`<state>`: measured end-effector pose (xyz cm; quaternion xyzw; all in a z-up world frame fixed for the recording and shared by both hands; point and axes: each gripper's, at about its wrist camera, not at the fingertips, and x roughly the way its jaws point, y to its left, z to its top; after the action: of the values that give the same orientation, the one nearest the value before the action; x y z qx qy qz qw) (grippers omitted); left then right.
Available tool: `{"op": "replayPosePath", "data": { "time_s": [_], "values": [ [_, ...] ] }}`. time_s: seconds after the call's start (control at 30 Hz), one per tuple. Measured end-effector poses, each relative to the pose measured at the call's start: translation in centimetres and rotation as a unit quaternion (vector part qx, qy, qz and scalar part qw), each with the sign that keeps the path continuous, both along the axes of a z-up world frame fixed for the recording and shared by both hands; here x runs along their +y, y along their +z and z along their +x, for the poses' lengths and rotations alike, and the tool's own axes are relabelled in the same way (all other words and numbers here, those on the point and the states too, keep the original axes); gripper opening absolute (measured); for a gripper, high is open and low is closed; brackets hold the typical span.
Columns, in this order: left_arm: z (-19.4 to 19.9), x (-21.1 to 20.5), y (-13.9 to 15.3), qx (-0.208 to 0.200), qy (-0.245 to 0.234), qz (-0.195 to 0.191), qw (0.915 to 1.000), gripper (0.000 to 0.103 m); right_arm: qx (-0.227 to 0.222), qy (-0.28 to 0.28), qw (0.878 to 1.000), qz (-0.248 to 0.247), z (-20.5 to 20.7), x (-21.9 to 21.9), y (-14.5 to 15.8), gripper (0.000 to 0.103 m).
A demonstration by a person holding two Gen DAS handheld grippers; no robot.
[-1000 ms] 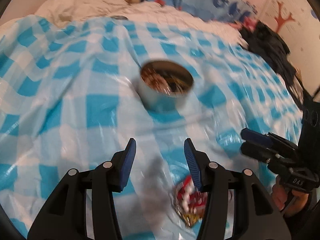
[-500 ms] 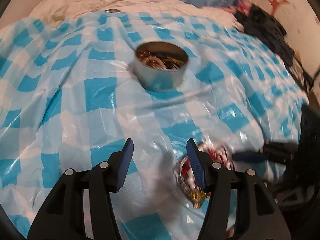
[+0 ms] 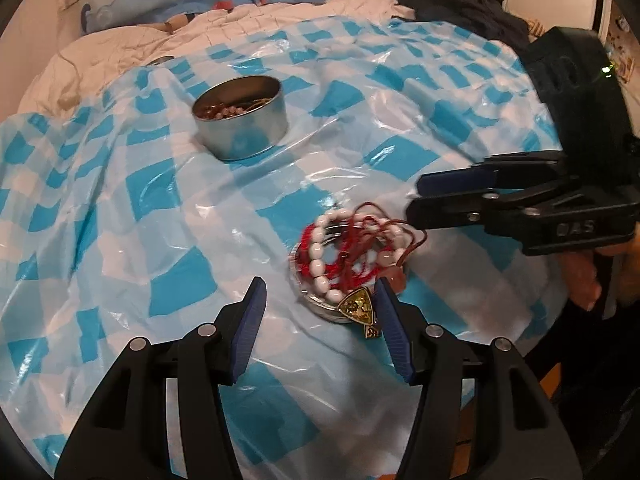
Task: Organize jewelry
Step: 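Return the right gripper to the white-bead bracelet on the sheet, then close the left gripper on the red cord with the brown bead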
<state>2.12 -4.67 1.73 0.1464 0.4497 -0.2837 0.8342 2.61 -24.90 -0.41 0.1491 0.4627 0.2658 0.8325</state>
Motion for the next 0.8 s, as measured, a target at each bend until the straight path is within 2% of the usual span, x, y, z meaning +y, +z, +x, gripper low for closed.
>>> {"op": "replayPosePath", "data": {
  "time_s": [0.23, 0.3, 0.43, 0.5, 0.57, 0.8],
  "values": [
    [-0.9, -0.3, 0.6, -0.016, -0.015, -0.015, 0.9997, 0.052, 0.004, -0.014, 1.000, 0.006, 0.3, -0.4, -0.2, 0.046],
    [-1.3, -0.7, 0.6, -0.017, -0.028, -0.014, 0.9994, 0.046, 0.005, -0.016, 1.000, 0.006, 0.3, -0.3, -0.3, 0.047],
    [-1.8, -1.7, 0.1, -0.011, -0.062, -0.002, 0.9980, 0.015, 0.005, -0.020, 1.000, 0.009, 0.4, -0.5, -0.3, 0.048],
    [-1.7, -1.8, -0.2, -0.008, -0.058, 0.009, 0.9982, 0.012, 0.006, -0.021, 1.000, 0.009, 0.4, -0.6, -0.3, 0.048],
    [-1.4, -1.3, -0.1, 0.001, -0.049, 0.004, 0.9988, 0.002, 0.004, -0.022, 1.000, 0.010, 0.4, -0.6, -0.3, 0.049],
    [-0.5, 0.6, 1.9, 0.001, -0.028, -0.052, 0.9982, 0.000, 0.003, -0.023, 1.000, 0.012, 0.4, -0.7, -0.2, 0.049]
  ]
}}
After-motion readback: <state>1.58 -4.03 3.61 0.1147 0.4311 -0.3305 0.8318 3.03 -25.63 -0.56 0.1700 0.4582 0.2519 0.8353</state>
